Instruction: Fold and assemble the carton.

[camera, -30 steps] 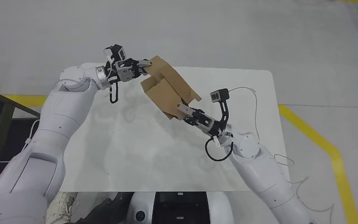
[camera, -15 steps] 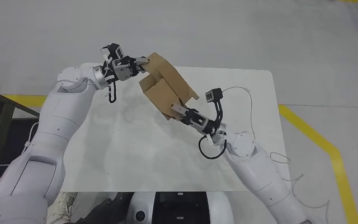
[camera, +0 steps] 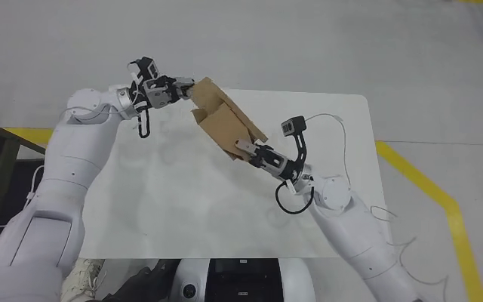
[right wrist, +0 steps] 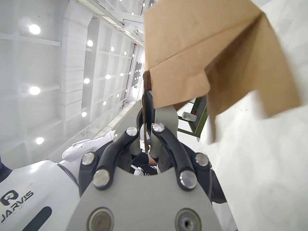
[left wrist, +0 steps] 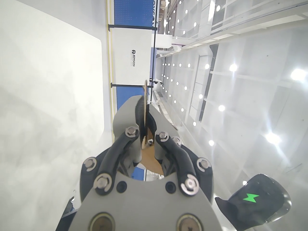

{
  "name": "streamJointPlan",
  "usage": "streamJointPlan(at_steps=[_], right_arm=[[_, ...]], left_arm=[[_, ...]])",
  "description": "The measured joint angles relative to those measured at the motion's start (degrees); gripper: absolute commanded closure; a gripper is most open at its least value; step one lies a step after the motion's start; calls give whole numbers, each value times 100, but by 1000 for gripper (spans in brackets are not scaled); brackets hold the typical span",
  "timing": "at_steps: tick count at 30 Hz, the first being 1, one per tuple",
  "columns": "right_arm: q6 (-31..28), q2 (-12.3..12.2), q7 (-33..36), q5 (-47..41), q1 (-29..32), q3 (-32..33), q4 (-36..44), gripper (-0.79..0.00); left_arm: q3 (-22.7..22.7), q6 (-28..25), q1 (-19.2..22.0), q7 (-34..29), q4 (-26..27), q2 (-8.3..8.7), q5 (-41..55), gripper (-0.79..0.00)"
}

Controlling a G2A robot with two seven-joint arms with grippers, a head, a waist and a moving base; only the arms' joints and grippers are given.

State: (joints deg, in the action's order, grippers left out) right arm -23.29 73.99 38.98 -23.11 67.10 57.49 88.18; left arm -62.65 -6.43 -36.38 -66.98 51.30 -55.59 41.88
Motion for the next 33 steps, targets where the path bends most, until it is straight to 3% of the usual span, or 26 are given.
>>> streamJointPlan(at_steps=[7,12,22,29,33], right_arm=[[757,-139,707,89,-22,418,179,0],[1474,-225,1452,41,-179,592,180,0],[1748,-360,2614,53,-203,767,366,0],[1696,-391,2909,-177,-223,780,351,0],[1694,-391,2912,-186,-223,778,351,0]], left_arm=[[-603,-31,79,-347,-196,199,-77,-785],[-654,124,73,-922,59,274,-350,-785],[-41,858,237,-2047,263,141,-398,-785],[592,1039,392,-2102,429,8,-558,-785],[654,1041,398,-2102,453,3,-526,-785]])
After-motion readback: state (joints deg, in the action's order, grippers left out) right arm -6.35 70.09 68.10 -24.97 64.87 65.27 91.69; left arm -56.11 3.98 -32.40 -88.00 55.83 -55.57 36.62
